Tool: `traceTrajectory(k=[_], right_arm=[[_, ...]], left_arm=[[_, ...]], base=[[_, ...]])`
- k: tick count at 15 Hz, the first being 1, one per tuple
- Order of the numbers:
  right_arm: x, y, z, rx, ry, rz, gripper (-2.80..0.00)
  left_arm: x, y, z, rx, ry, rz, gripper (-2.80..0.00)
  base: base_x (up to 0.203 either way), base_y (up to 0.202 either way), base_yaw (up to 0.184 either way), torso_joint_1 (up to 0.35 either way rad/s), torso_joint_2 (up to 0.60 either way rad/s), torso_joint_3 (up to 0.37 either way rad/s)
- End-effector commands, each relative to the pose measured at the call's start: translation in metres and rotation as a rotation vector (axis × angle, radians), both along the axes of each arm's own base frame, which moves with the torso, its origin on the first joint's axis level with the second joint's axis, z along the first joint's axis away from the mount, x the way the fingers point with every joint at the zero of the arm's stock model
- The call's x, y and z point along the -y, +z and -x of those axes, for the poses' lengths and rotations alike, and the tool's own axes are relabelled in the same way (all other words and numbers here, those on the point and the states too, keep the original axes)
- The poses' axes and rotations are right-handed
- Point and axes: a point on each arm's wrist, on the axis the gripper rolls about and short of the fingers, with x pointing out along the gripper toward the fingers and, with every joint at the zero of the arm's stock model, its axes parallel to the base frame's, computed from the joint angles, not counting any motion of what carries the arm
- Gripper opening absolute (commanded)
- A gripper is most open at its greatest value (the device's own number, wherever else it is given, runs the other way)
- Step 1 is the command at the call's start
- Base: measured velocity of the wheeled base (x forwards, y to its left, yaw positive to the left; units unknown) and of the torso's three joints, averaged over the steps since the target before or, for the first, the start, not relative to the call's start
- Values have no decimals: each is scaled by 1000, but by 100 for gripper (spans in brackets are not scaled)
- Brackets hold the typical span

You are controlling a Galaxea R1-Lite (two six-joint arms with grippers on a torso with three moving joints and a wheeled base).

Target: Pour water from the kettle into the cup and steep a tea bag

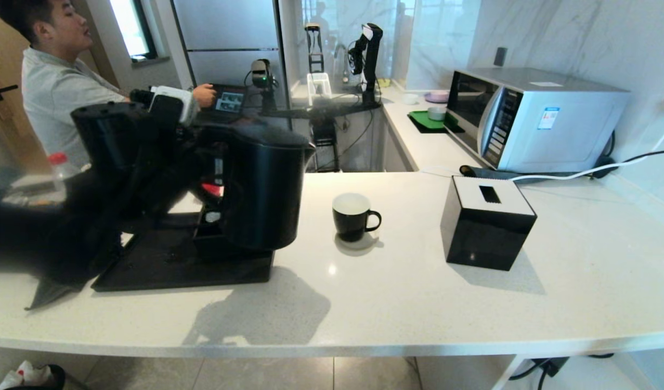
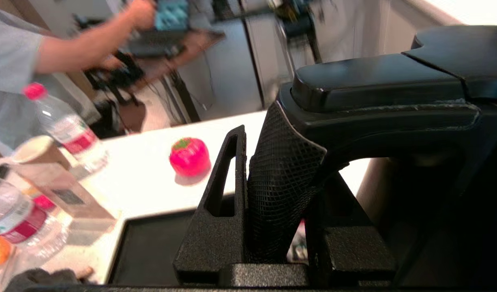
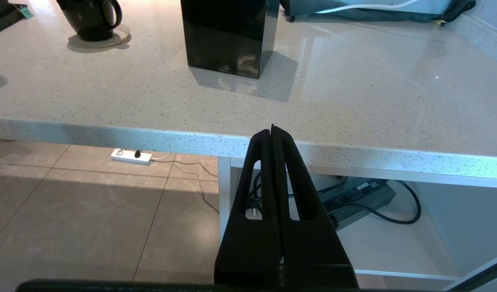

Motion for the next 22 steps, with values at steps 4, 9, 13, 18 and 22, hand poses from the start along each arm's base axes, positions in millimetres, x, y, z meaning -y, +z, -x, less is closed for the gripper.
traceTrajectory(k=[4,9,13,18,22], right_arm=[[0,0,0,-2,1,1,-280],[0,0,0,-2,1,1,-280],[0,0,0,-2,1,1,-280],[0,0,0,-2,1,1,-280],[0,0,0,-2,1,1,-280]], left_arm=[[11,2,-7,-28,-20,-38,-280],[22,-3,-15,-86,5,-95,-280],[28,-3,-24,-110,3,-121,-280],[40,-5,-37,-140,22,-157,-280],[50,-6,-45,-155,21,-167,-280]], base=[[0,0,0,0,0,0],[0,0,0,0,0,0],[0,0,0,0,0,0],[0,0,0,0,0,0],[0,0,0,0,0,0]])
